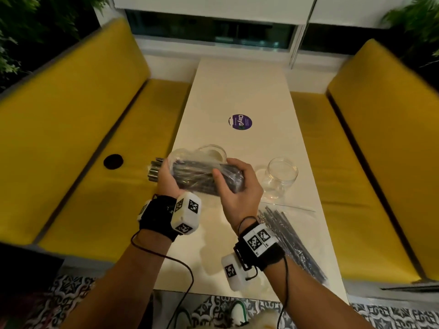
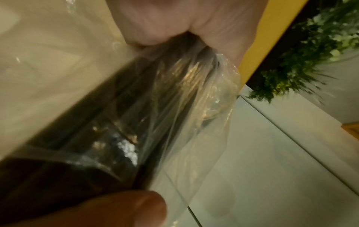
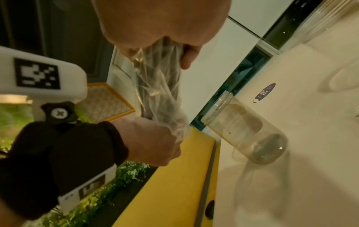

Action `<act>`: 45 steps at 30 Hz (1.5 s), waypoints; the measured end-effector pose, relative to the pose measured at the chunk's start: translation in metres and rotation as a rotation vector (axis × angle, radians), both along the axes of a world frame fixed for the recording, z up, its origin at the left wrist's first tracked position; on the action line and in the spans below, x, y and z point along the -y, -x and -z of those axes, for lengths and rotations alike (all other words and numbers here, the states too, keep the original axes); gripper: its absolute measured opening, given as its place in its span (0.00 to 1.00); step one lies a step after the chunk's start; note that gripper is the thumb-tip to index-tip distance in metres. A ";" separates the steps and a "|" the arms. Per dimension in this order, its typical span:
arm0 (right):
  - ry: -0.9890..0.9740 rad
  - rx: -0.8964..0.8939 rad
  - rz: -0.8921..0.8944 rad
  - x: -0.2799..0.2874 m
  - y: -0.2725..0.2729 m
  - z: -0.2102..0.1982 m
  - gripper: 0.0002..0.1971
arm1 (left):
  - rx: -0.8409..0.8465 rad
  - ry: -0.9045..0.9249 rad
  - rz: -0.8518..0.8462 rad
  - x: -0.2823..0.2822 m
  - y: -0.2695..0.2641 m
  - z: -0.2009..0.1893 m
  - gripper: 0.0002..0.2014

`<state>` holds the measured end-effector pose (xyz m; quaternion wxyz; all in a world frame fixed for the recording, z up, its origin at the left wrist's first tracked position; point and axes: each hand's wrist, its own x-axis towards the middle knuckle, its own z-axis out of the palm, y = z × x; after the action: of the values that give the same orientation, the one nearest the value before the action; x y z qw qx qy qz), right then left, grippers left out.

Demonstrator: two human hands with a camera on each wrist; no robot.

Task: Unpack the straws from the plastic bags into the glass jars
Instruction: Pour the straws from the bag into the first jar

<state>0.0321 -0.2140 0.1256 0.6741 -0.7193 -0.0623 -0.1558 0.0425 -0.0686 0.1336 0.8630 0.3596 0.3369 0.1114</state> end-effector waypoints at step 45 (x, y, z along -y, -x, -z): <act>-0.174 0.120 0.355 0.012 -0.144 -0.028 0.08 | -0.074 -1.310 0.544 -0.016 -0.080 0.095 0.59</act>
<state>0.1761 -0.2262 0.1536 0.6908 -0.6475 0.0390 -0.3194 0.1228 -0.0524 0.0386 0.4546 0.8794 0.1281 0.0593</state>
